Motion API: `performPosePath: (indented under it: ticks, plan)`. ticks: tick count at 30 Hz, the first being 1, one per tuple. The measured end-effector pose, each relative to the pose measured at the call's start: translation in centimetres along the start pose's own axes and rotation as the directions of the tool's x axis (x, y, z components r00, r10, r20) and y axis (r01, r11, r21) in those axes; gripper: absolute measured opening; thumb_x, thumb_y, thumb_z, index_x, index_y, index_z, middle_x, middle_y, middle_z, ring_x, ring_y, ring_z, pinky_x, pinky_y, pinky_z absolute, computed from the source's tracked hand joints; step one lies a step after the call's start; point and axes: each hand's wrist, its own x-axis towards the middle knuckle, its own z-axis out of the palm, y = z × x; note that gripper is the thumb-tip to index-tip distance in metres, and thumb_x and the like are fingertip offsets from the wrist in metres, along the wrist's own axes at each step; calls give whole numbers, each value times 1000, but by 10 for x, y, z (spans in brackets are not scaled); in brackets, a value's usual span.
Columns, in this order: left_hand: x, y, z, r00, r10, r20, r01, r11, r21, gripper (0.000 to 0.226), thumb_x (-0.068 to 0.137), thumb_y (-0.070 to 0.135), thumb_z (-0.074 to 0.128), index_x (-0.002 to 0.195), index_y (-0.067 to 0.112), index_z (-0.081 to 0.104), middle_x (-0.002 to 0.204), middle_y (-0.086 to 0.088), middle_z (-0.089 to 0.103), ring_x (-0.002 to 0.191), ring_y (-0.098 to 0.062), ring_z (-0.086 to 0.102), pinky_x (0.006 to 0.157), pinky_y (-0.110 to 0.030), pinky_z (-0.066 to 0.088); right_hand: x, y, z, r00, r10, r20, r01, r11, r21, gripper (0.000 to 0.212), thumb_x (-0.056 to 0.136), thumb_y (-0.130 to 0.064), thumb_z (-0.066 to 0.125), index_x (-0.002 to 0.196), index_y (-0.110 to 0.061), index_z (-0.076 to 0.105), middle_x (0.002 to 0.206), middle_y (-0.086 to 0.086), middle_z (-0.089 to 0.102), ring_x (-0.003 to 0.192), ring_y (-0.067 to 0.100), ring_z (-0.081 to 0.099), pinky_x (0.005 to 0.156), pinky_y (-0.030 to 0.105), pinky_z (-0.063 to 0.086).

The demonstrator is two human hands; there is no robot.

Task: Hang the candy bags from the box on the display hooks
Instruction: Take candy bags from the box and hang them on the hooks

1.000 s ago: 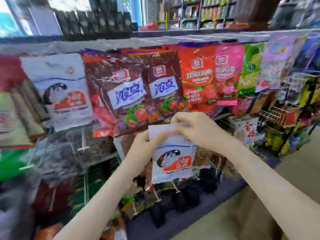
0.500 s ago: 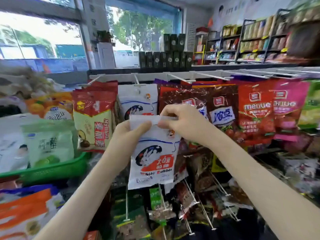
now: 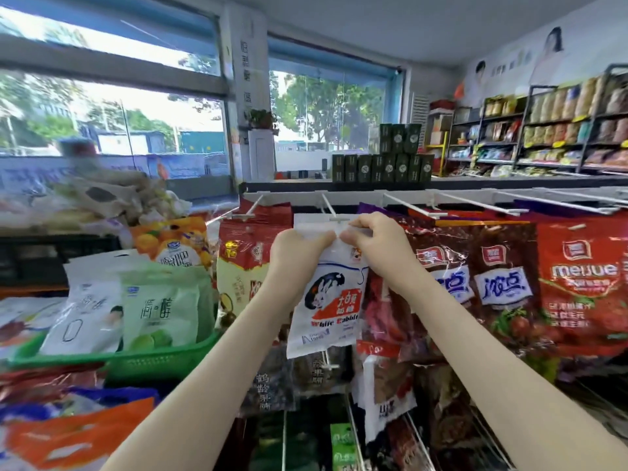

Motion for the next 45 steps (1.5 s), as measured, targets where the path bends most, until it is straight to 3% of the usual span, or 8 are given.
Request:
performPosePath:
  ticks: [5, 16, 27, 32, 36, 39, 42, 45]
  plan:
    - [20, -2, 10, 998, 31, -46, -29, 998, 54, 66, 61, 51, 66, 87, -10, 64, 87, -29, 65, 63, -28, 60, 71, -55, 53, 21, 8, 3, 998, 19, -63, -20, 1000, -22, 21, 88, -18, 64, 103, -3, 66, 81, -7, 59, 69, 0, 55, 53, 3, 37]
    - [22, 1, 15, 966, 221, -137, -167, 930, 327, 26, 89, 25, 59, 82, 1, 65, 80, -15, 66, 79, -28, 62, 76, -45, 51, 32, 13, 6, 998, 61, -22, -59, 994, 91, 11, 83, -17, 68, 92, -11, 71, 84, 0, 68, 86, 15, 64, 78, 27, 51]
    - [27, -14, 24, 944, 289, -158, -174, 846, 504, 25, 95, 18, 53, 116, 4, 51, 105, -11, 60, 87, -18, 52, 64, -22, 38, 43, 19, 15, 997, 71, -33, -71, 997, 0, 20, 84, -20, 68, 99, -6, 71, 81, -1, 67, 71, 2, 57, 51, 3, 36]
    - [15, -42, 32, 739, 674, -22, -343, 404, 848, 57, 78, 0, 65, 130, -2, 43, 129, -18, 49, 122, -33, 47, 106, -38, 38, 47, 29, 24, 995, -27, -98, 18, 996, -89, 15, 86, -17, 65, 93, -4, 70, 66, -10, 55, 61, -3, 46, 49, 2, 33]
    - [22, -64, 31, 783, 605, 145, -319, 191, 928, 66, 66, 12, 80, 126, -1, 55, 128, -19, 57, 125, -34, 51, 108, -45, 34, 55, 35, 34, 990, -51, -134, 26, 983, -181, 13, 88, -17, 62, 90, -7, 70, 80, 2, 63, 79, 15, 58, 66, 14, 37]
    - [26, -63, 32, 849, 504, 161, -271, 152, 951, 71, 74, 23, 77, 135, 1, 48, 135, -18, 53, 128, -30, 49, 109, -40, 36, 63, 40, 40, 984, -52, -170, 3, 962, -272, 13, 90, -15, 58, 94, -7, 67, 99, 12, 61, 101, 28, 54, 80, 30, 41]
    - [29, -61, 36, 872, 453, 186, -266, 118, 957, 64, 94, 21, 53, 147, 0, 24, 152, -19, 29, 142, -32, 26, 116, -42, 20, 55, 37, 41, 968, -126, -216, 45, 937, -345, 13, 92, -11, 54, 102, -5, 59, 109, 12, 53, 106, 25, 43, 83, 23, 31]
    - [17, -61, 39, 863, 491, 115, -255, 229, 939, 64, 79, 16, 67, 136, -3, 44, 138, -23, 48, 128, -36, 46, 108, -46, 37, 36, 40, 44, 901, -383, -203, 251, 843, -476, 17, 89, -6, 56, 105, -1, 59, 108, 15, 57, 102, 30, 49, 89, 33, 41]
